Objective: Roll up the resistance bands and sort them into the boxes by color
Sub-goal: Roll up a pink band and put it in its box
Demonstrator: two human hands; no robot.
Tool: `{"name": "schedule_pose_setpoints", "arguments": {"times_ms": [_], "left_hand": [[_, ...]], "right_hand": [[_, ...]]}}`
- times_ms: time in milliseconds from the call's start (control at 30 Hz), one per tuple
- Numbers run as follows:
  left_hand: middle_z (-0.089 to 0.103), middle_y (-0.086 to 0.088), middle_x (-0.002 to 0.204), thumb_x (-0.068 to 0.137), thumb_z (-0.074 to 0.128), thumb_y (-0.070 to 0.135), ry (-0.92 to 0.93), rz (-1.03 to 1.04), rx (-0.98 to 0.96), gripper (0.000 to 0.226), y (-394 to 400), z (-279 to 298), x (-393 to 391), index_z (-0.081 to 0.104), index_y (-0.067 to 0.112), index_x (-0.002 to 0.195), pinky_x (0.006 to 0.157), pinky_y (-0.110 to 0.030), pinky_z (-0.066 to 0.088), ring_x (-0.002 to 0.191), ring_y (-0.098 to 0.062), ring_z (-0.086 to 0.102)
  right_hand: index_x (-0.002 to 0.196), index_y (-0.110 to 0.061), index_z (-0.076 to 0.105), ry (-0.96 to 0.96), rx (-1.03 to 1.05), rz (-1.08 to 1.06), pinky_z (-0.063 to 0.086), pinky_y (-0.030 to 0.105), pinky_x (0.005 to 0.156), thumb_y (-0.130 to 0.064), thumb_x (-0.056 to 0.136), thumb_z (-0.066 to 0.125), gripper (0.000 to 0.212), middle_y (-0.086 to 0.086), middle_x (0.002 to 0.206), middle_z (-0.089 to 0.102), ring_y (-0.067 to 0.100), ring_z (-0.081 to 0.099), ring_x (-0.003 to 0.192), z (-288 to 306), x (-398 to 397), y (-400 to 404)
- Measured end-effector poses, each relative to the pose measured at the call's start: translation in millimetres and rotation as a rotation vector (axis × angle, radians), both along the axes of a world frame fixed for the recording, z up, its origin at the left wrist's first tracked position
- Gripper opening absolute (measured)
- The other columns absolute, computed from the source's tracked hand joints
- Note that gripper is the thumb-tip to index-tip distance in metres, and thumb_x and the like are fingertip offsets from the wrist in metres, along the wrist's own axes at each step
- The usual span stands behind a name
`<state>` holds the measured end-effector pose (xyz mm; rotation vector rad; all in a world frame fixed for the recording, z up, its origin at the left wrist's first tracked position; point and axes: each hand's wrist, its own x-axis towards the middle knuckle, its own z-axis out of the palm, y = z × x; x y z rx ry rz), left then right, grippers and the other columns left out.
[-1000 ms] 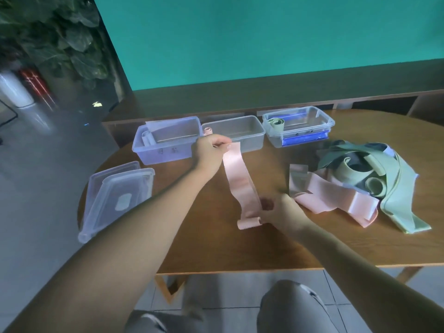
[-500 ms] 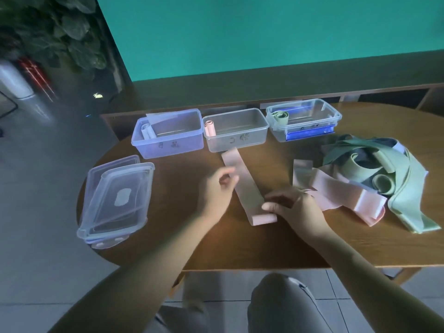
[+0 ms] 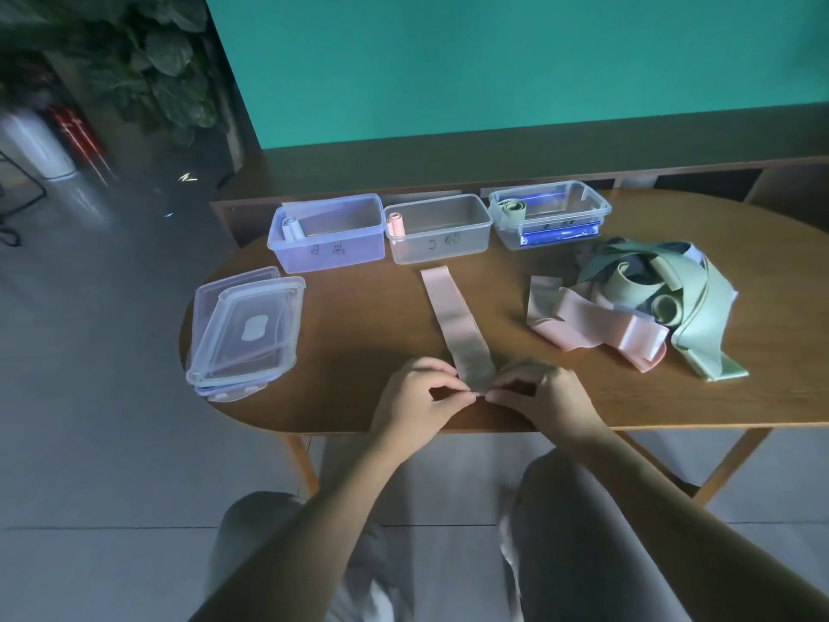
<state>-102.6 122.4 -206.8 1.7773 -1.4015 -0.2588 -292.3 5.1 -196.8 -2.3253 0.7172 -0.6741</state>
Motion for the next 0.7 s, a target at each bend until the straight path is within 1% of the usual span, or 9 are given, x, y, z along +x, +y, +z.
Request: {"name": "schedule_pose_setpoints", "arguments": {"times_ms": [67,133,200,300,367,433,533,633,700], "left_hand": [[0.066,0.02,0.101,0.079,0.083,0.039,0.002,0.008,0.018,0.013,4,0,-1,0.082,0.029,0.088,0.088,-0.027,0.053,0.103,0.001,0.06],[0.066,0.021,0.103,0.078,0.082,0.037,0.009,0.016,0.036,0.013,9,0,-2,0.08,0.031,0.089,0.092,-0.028,0.052,0.105,0.002,0.06],[0.066,0.022,0.108,0.079,0.078,0.042,0.008,0.026,0.026,0.023,13,0,-3,0.077,0.031,0.099,0.096,-0.027,0.05,0.11,0.003,0.058],[0.063,0.021,0.123,0.084,0.064,0.059,-0.059,0.05,0.019,0.046,14,3,-7,0.07,0.032,0.121,0.103,-0.025,0.046,0.118,0.006,0.051],[0.063,0.019,0.127,0.087,0.058,0.063,-0.128,0.07,0.03,0.05,10,4,-8,0.069,0.032,0.124,0.104,-0.028,0.047,0.121,0.002,0.051],[0.063,0.017,0.128,0.086,0.059,0.062,-0.162,0.069,0.033,0.046,9,3,-8,0.073,0.032,0.118,0.104,-0.03,0.046,0.122,0.001,0.051],[0.061,0.017,0.129,0.082,0.07,0.054,-0.09,0.035,0.007,0.028,13,0,-4,0.079,0.035,0.101,0.106,-0.024,0.041,0.125,0.005,0.047],[0.059,0.022,0.128,0.079,0.081,0.045,-0.004,0.009,0.041,0.014,16,3,-3,0.081,0.037,0.09,0.099,-0.017,0.039,0.126,0.003,0.045],[0.061,0.023,0.122,0.078,0.084,0.041,0.004,0.011,0.045,0.011,14,3,-4,0.081,0.036,0.087,0.095,-0.018,0.042,0.122,0.001,0.048]], "right_hand": [[0.091,-0.028,0.08,0.001,-0.024,0.026,0.051,0.012,0.082,-0.027,0.083,0.081,0.007,-0.016,0.096,0.071,-0.007,0.062,0.091,0,0,3],[0.09,-0.026,0.081,-0.013,-0.011,0.041,0.052,0.016,0.081,-0.029,0.082,0.082,0.008,-0.017,0.094,0.072,-0.004,0.063,0.09,2,1,6],[0.087,-0.026,0.081,-0.041,0.02,0.045,0.052,0.017,0.079,-0.03,0.08,0.084,0.009,-0.019,0.092,0.072,0.0,0.065,0.088,4,1,9],[0.081,-0.027,0.079,-0.096,0.095,0.041,0.049,0.015,0.074,-0.039,0.077,0.084,0.014,-0.018,0.085,0.072,0.007,0.068,0.083,5,0,11],[0.078,-0.029,0.078,-0.11,0.148,0.049,0.049,0.018,0.072,-0.041,0.075,0.085,0.014,-0.017,0.085,0.072,0.01,0.069,0.082,5,0,9],[0.08,-0.031,0.079,-0.087,0.163,0.085,0.051,0.02,0.075,-0.039,0.075,0.086,0.011,-0.016,0.087,0.073,0.011,0.069,0.085,4,0,8],[0.083,-0.031,0.08,-0.066,0.159,0.115,0.053,0.023,0.079,-0.035,0.075,0.087,0.011,-0.016,0.09,0.073,0.011,0.07,0.089,1,0,5],[0.085,-0.031,0.079,-0.066,0.14,0.124,0.053,0.022,0.08,-0.031,0.075,0.087,0.012,-0.017,0.093,0.072,0.009,0.069,0.091,0,0,4],[0.089,-0.03,0.079,-0.062,0.136,0.111,0.052,0.02,0.081,-0.031,0.075,0.088,0.016,-0.019,0.096,0.072,0.006,0.068,0.093,-1,0,3]]}}
